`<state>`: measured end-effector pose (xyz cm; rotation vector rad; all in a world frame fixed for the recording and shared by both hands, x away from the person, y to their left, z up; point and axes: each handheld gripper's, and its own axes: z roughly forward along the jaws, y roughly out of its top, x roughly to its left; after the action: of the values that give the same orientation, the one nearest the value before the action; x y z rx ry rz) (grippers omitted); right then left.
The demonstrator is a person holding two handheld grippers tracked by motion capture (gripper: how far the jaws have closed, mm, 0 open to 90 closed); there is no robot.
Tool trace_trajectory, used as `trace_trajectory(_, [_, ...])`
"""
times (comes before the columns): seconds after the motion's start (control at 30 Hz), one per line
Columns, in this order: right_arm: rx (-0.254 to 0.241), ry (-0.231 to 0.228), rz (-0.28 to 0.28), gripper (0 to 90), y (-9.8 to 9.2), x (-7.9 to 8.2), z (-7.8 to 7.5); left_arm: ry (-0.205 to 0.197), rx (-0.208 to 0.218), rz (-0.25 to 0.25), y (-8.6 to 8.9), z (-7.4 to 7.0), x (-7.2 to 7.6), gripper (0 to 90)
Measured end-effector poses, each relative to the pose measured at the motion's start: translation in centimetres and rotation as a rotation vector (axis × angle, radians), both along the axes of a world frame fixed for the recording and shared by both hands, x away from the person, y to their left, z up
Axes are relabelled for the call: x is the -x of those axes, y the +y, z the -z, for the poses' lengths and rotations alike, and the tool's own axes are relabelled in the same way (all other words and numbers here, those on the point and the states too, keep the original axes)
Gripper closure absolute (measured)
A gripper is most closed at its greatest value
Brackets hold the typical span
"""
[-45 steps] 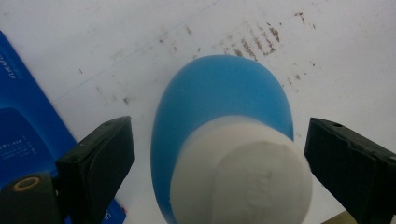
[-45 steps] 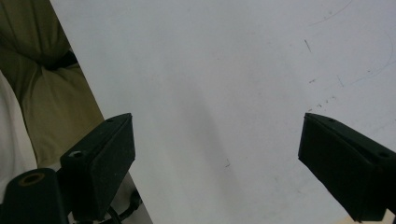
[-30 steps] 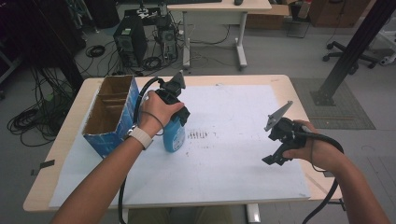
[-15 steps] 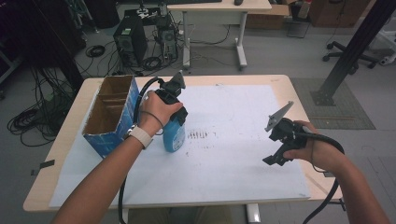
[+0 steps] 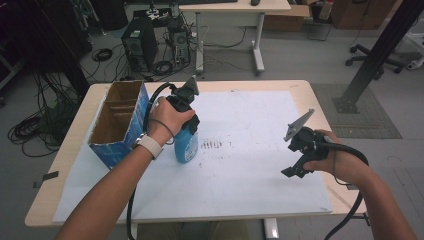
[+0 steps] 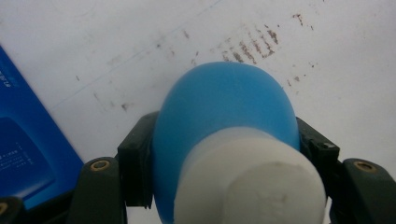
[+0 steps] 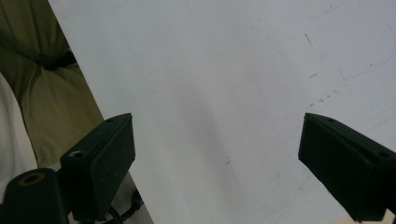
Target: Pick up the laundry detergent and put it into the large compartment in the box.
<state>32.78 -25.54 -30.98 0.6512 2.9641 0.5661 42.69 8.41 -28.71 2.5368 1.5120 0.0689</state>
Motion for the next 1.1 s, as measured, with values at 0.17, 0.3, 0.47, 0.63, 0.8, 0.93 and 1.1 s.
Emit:
trace_trajectory(0.17, [0.000,0.002,0.000,11.0,0.03,0.03,0.01,0.001,0.002,-0.004,0.04,-0.02,-0.05,37.0])
trace_trajectory(0.3, [-0.001,0.003,0.003,10.9,-0.03,0.06,-0.01,0.000,0.003,-0.002,0.07,-0.06,-0.10,37.1])
trace_trajectory(0.47, [0.001,0.004,0.005,11.0,-0.10,0.04,0.00,0.003,0.005,0.001,0.13,-0.09,-0.13,37.3])
trace_trajectory(0.63, [-0.002,0.000,0.002,11.0,0.02,0.03,-0.09,-0.001,0.013,-0.006,0.28,-0.11,-0.19,37.3])
trace_trajectory(0.8, [-0.001,0.001,0.005,11.0,0.00,0.01,-0.10,-0.003,0.018,-0.006,0.42,-0.37,-0.21,37.3])
trace_trajectory(0.93, [-0.003,-0.002,0.004,11.0,0.02,0.01,-0.12,-0.001,0.019,-0.011,0.52,-0.53,-0.18,37.3])
trace_trajectory(1.1, [-0.003,-0.003,0.003,11.0,0.06,0.03,-0.17,0.000,0.025,-0.014,0.78,-0.76,-0.15,37.4])
